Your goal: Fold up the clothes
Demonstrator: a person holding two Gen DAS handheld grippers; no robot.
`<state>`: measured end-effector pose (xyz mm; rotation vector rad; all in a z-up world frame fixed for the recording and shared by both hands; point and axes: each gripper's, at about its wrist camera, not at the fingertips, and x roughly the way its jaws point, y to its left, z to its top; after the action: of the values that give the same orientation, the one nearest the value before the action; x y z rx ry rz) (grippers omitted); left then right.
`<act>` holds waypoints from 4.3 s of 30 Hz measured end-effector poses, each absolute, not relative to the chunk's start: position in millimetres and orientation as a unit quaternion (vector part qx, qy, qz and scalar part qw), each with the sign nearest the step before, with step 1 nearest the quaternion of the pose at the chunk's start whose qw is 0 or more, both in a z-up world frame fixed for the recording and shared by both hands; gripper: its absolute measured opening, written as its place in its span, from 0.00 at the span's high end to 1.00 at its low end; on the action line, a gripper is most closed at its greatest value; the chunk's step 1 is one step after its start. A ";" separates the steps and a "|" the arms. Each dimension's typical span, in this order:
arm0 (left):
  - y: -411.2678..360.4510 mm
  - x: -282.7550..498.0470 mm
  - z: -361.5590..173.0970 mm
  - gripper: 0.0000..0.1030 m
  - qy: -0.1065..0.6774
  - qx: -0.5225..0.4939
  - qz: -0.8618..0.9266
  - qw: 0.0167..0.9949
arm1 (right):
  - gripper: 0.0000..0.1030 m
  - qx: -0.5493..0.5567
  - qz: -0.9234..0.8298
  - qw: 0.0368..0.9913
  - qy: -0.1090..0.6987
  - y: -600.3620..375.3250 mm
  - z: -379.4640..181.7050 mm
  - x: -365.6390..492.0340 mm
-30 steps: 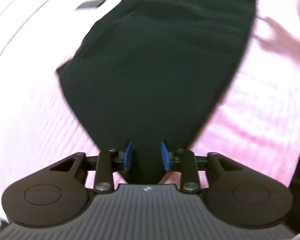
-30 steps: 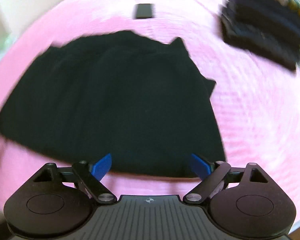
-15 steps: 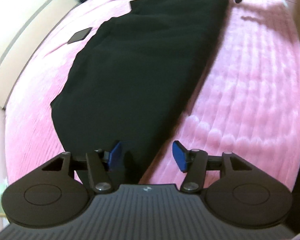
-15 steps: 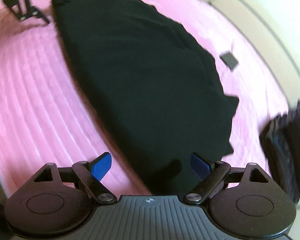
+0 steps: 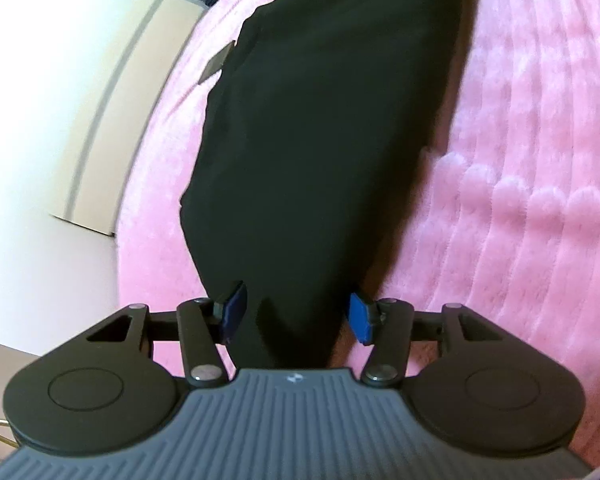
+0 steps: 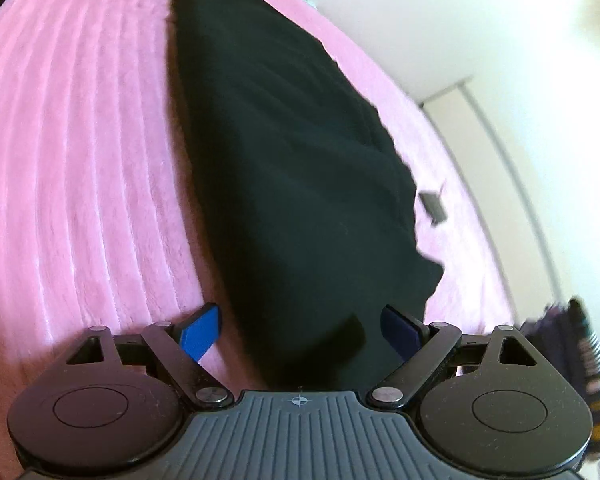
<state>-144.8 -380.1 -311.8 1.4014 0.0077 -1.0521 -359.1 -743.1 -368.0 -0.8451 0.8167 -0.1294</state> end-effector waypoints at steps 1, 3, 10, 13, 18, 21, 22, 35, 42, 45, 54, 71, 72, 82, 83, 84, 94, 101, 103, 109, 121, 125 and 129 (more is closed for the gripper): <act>-378.6 -146.5 -314.4 0.51 -0.005 0.614 -0.457 0.644 | 0.14 -0.409 -0.066 0.828 0.379 -741.2 -369.3 -360.9; -375.5 -149.4 -318.2 0.51 -0.014 0.611 -0.448 0.653 | 0.14 -0.427 -0.079 0.822 0.369 -735.5 -369.8 -366.3; -352.6 -187.6 -299.7 0.51 0.005 0.597 -0.411 0.689 | 0.14 -0.419 -0.116 0.823 0.364 -704.1 -349.7 -398.6; -343.0 -200.9 -283.4 0.50 0.008 0.576 -0.419 0.701 | 0.14 -0.425 -0.122 0.817 0.371 -696.0 -345.3 -405.7; -339.8 -211.0 -280.2 0.50 -0.023 0.593 -0.425 0.684 | 0.14 -0.441 -0.123 0.806 0.375 -691.6 -342.1 -401.4; -348.4 -203.4 -287.3 0.50 -0.031 0.601 -0.428 0.674 | 0.14 -0.450 -0.119 0.798 0.382 -693.3 -349.5 -393.2; -351.4 -199.4 -291.3 0.50 -0.033 0.606 -0.429 0.670 | 0.14 -0.456 -0.117 0.793 0.386 -695.0 -353.9 -388.4; -384.8 -162.7 -340.1 0.80 -0.071 0.637 -0.420 0.643 | 0.47 -0.492 -0.096 0.768 0.399 -740.5 -392.7 -371.6; -385.0 -162.9 -321.5 0.90 -0.039 0.627 -0.432 0.647 | 0.79 -0.472 -0.100 0.780 0.398 -746.5 -369.9 -387.9; -375.5 -173.3 -295.4 0.91 -0.022 0.605 -0.446 0.659 | 0.79 -0.466 -0.117 0.785 0.392 -746.0 -348.2 -411.0; -294.2 -304.9 -259.3 0.91 0.024 0.544 -0.537 0.644 | 0.79 -0.427 -0.135 0.775 0.446 -721.5 -360.1 -522.8; -239.5 -319.9 -283.6 0.79 0.076 0.514 -0.515 0.682 | 0.20 -0.378 -0.107 0.843 0.367 -607.2 -333.0 -520.0; -236.5 -318.9 -282.8 0.79 0.082 0.510 -0.513 0.685 | 0.20 -0.373 -0.090 0.852 0.356 -599.0 -330.1 -508.0; -203.3 -292.5 -271.0 0.69 0.096 0.476 -0.493 0.722 | 0.20 -0.400 0.119 0.857 0.304 -504.0 -334.8 -383.1; -201.5 -288.2 -270.4 0.67 0.096 0.474 -0.491 0.724 | 0.21 -0.409 0.129 0.850 0.305 -494.4 -339.8 -375.7; -198.7 -284.4 -270.3 0.66 0.095 0.472 -0.490 0.726 | 0.21 -0.416 0.136 0.843 0.312 -486.7 -346.3 -364.6; -210.2 -243.5 -279.6 0.35 0.039 0.485 -0.515 0.706 | 0.87 -0.213 0.066 0.933 0.283 -523.6 -289.5 -351.3; -272.5 -216.7 -265.1 0.22 -0.053 0.482 -0.555 0.676 | 0.88 -0.049 -0.026 0.968 0.246 -586.9 -256.3 -372.0; -298.8 -207.5 -262.9 0.22 -0.070 0.483 -0.562 0.668 | 0.88 -0.046 -0.024 0.967 0.248 -584.9 -256.6 -375.8; -353.9 -188.3 -265.5 0.22 -0.128 0.507 -0.579 0.626 | 0.88 -0.041 -0.014 0.968 0.247 -581.0 -262.5 -384.0; -396.7 -196.2 -274.7 0.86 -0.173 0.579 -0.596 0.530 | 0.88 0.009 -0.037 0.975 0.218 -597.6 -265.0 -418.4; -419.4 -213.9 -238.7 0.91 -0.173 0.571 -0.597 0.536 | 0.88 0.047 -0.070 0.980 0.179 -612.2 -254.4 -459.9; -457.2 -252.2 -192.0 0.91 -0.218 0.571 -0.595 0.522 | 0.88 0.106 -0.120 0.977 0.138 -631.8 -249.6 -508.7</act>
<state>-252.2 -457.2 -192.0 1.3691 -0.5212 -1.4250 -508.7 -631.8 -249.6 0.2131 0.2789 -0.2422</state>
